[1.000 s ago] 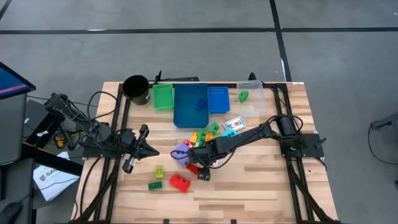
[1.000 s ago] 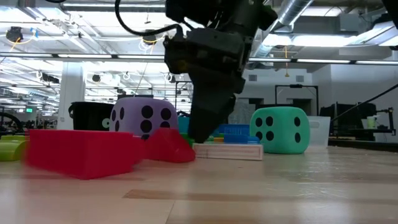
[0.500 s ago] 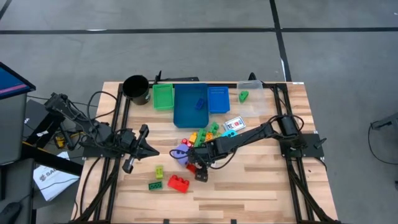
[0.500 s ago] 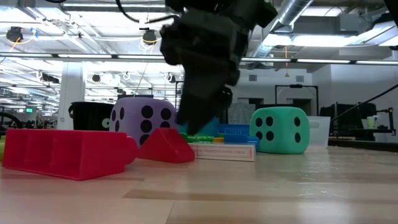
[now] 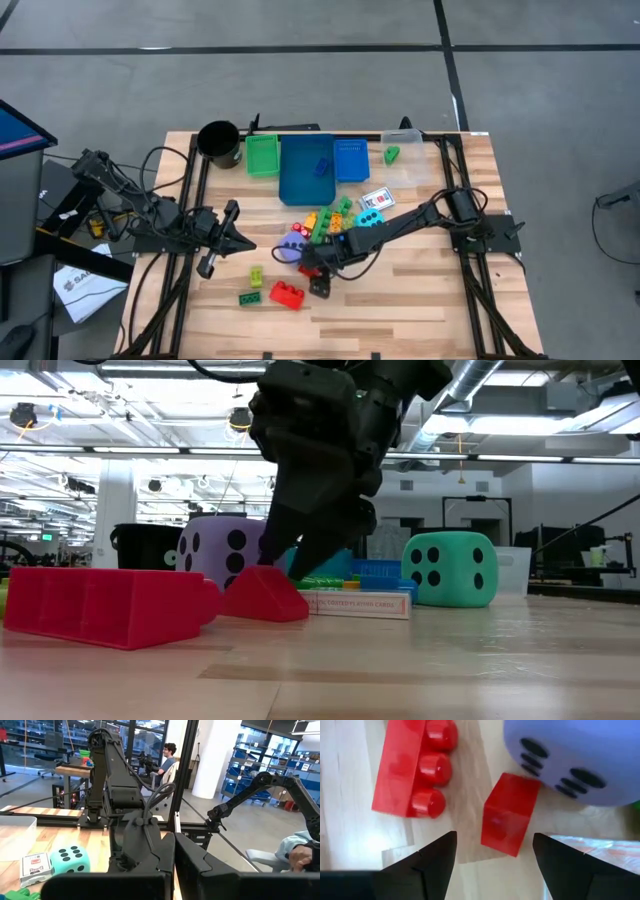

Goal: Pick & Place Toys
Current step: Put the small red game piece into the dark blue bin

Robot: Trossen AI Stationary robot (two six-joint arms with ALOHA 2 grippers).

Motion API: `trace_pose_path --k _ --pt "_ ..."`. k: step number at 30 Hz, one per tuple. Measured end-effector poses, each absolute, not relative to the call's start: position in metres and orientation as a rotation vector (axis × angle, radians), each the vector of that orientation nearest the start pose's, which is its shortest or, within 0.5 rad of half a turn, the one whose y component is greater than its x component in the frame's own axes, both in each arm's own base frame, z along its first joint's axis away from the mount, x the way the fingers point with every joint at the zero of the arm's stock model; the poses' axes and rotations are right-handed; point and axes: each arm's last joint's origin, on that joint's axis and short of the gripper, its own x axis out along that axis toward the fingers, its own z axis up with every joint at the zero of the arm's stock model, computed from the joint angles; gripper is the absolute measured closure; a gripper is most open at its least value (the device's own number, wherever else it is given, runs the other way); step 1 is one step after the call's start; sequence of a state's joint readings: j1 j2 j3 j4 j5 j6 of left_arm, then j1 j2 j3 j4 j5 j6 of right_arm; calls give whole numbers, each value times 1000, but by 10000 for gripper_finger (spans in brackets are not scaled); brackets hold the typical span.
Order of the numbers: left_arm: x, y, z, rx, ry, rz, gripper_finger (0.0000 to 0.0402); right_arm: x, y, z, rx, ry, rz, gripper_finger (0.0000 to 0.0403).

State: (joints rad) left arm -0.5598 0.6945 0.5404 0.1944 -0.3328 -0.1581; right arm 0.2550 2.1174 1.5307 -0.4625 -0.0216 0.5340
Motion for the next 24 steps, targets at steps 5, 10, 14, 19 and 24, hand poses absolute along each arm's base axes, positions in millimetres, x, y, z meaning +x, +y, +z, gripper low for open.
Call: trace_pose_path --k 5,10,14,19,24 --pt "144 -79 298 -175 -19 -230 401 429 112 160 356 1062 -45 143" --pt "144 -79 298 -175 -19 -229 401 430 112 160 358 1056 -55 143" --pt "144 -79 298 -175 -19 -229 401 430 110 161 356 1041 -99 143" --pt "144 -79 298 -176 -19 -230 401 431 109 161 386 1029 -126 143" --pt "144 -79 298 -176 -19 -230 401 431 110 162 393 1026 -128 143"
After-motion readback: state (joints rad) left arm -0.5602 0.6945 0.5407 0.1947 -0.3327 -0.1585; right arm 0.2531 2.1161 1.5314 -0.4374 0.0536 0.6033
